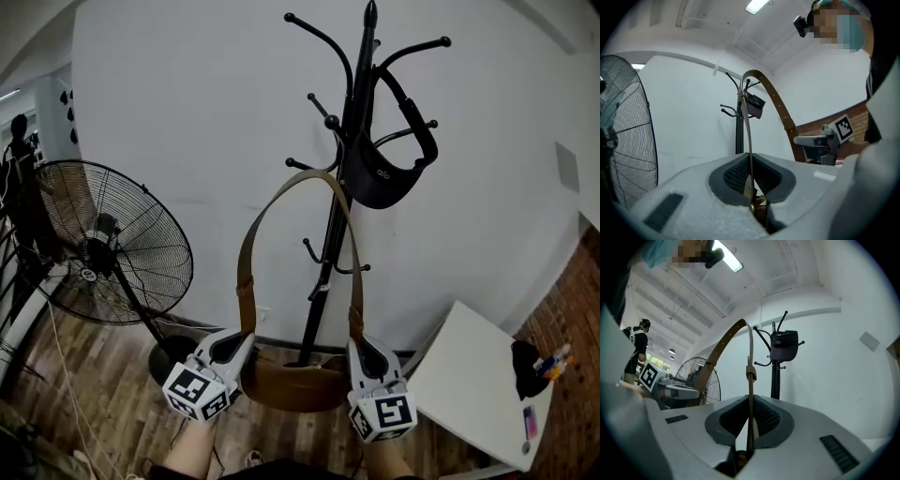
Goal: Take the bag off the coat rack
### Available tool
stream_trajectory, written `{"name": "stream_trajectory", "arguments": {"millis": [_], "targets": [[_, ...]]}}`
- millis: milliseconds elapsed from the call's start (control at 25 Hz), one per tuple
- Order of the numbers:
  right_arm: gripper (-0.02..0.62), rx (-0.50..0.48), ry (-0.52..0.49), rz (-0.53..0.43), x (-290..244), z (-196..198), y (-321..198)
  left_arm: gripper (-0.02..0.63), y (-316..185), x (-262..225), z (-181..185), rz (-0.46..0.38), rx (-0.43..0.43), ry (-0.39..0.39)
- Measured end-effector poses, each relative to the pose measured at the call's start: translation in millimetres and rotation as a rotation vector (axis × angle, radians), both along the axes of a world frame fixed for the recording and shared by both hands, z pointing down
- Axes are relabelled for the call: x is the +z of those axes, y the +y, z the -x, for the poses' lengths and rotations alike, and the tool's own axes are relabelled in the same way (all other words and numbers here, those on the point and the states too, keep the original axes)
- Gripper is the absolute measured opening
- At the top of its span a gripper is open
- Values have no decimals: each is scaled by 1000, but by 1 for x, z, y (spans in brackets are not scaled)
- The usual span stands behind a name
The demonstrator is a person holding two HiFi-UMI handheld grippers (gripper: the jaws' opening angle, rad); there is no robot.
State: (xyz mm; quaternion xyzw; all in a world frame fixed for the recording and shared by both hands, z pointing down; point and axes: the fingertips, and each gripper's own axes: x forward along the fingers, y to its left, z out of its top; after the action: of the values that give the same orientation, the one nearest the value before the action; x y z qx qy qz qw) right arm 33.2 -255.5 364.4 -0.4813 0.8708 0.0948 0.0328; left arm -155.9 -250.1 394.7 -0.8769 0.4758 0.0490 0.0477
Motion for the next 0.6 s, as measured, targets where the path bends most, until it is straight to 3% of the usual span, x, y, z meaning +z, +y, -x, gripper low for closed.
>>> {"name": "stream_trajectory", "arguments": {"millis": [600], "targets": [[26, -131, -8, 107, 44, -19, 38, 17, 69, 36, -23, 72, -116, 24]]}}
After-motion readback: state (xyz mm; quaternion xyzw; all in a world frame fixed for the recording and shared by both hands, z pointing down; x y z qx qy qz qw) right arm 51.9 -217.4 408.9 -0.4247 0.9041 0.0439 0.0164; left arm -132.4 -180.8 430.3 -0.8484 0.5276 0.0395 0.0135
